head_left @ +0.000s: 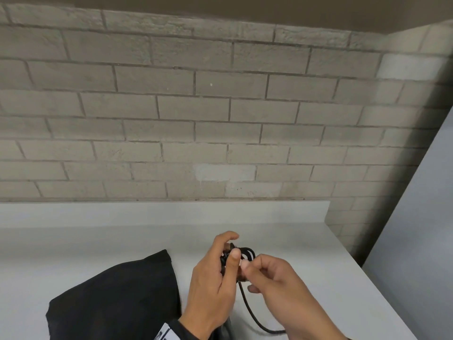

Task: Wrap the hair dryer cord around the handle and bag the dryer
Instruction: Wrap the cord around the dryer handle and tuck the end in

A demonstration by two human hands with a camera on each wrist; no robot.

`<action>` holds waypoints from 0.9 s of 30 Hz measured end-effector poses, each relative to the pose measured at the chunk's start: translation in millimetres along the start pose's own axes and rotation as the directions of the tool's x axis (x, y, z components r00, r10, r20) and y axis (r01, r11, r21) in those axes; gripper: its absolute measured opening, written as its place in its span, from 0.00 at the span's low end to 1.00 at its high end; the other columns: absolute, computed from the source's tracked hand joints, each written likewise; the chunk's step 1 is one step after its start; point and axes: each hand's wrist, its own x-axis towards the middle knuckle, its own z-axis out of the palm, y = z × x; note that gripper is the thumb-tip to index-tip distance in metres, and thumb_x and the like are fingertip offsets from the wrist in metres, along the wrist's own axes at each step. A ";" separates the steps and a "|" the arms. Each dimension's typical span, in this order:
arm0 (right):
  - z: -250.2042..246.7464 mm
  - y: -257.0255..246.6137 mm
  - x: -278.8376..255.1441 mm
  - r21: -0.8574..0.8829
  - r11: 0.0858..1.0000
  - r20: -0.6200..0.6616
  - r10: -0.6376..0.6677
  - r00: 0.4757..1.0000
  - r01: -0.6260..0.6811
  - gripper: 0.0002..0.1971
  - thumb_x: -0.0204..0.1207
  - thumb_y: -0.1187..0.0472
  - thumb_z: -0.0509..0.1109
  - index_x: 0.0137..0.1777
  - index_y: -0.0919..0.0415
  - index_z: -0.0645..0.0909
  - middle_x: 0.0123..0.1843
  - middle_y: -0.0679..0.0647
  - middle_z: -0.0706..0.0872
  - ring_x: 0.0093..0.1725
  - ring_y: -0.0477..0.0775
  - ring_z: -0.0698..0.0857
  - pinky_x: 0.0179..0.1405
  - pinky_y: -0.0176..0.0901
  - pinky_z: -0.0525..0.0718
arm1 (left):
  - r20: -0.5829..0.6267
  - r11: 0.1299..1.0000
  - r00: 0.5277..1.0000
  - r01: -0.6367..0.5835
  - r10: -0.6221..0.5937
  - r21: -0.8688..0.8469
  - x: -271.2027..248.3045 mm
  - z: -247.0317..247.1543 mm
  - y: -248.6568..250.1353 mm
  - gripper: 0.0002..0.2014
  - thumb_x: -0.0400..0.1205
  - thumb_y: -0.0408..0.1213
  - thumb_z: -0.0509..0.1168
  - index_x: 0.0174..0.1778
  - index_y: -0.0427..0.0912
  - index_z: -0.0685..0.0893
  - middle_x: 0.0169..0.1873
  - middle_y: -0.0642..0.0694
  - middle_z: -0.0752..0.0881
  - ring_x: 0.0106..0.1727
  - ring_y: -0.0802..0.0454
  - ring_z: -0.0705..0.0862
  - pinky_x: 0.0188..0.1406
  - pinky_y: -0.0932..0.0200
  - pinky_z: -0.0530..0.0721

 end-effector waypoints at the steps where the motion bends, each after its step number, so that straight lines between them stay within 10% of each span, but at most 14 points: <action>1: -3.5 -2.8 -1.1 0.023 1.000 0.024 0.005 1.000 -0.005 0.13 0.80 0.52 0.70 0.37 0.58 0.84 0.45 0.57 0.93 0.51 0.60 0.88 0.57 0.51 0.85 | 0.009 1.000 1.000 -0.014 0.014 0.001 0.6 -0.2 1.1 0.14 0.84 0.64 0.50 0.58 0.67 0.76 0.40 0.57 0.85 0.39 0.54 0.87 0.38 0.56 0.86; 4: -15.2 -7.4 -6.4 0.061 0.998 0.098 -0.032 0.995 0.026 0.09 0.75 0.58 0.76 0.41 0.63 0.82 0.41 0.53 0.92 0.43 0.52 0.90 0.49 0.37 0.85 | 0.020 1.000 0.999 -0.030 0.030 -0.001 1.6 -0.7 2.3 0.17 0.84 0.65 0.49 0.50 0.60 0.78 0.37 0.55 0.85 0.37 0.50 0.85 0.37 0.52 0.84; 11: -31.9 -6.4 -7.6 0.188 0.981 0.104 -0.067 0.992 0.046 0.07 0.74 0.76 0.73 0.50 0.72 0.79 0.44 0.70 0.88 0.50 0.62 0.92 0.55 0.47 0.88 | 0.034 0.998 0.999 -0.038 0.039 -0.041 3.2 -0.6 1.7 0.17 0.85 0.61 0.51 0.47 0.57 0.81 0.38 0.57 0.89 0.36 0.52 0.86 0.32 0.61 0.79; 16: -39.0 -11.0 -6.1 0.480 0.877 0.118 -0.030 0.993 -0.031 0.20 0.71 0.74 0.75 0.63 0.67 0.79 0.41 0.65 0.88 0.47 0.67 0.90 0.51 0.55 0.89 | 0.054 0.996 0.997 -0.048 0.052 -0.076 4.6 -0.7 2.3 0.15 0.85 0.58 0.54 0.46 0.56 0.82 0.37 0.55 0.90 0.39 0.57 0.88 0.34 0.67 0.78; 22: -10.7 17.1 -7.3 0.510 0.859 -0.020 -0.045 0.999 0.048 0.26 0.52 0.70 0.85 0.53 0.68 0.85 0.44 0.63 0.91 0.49 0.65 0.91 0.46 0.47 0.89 | 0.033 0.988 0.999 -0.024 0.029 -0.149 6.0 0.2 5.3 0.16 0.83 0.58 0.56 0.46 0.53 0.84 0.34 0.53 0.89 0.36 0.53 0.88 0.32 0.74 0.80; 27: 22.0 48.6 -11.8 0.376 0.904 -0.198 -0.138 0.970 0.205 0.21 0.58 0.88 0.76 0.47 0.67 0.86 0.43 0.62 0.92 0.48 0.61 0.92 0.46 0.37 0.88 | 0.029 0.987 1.000 0.014 -0.009 -0.158 4.9 1.1 6.6 0.13 0.81 0.60 0.57 0.45 0.59 0.82 0.26 0.48 0.87 0.31 0.55 0.88 0.31 0.71 0.81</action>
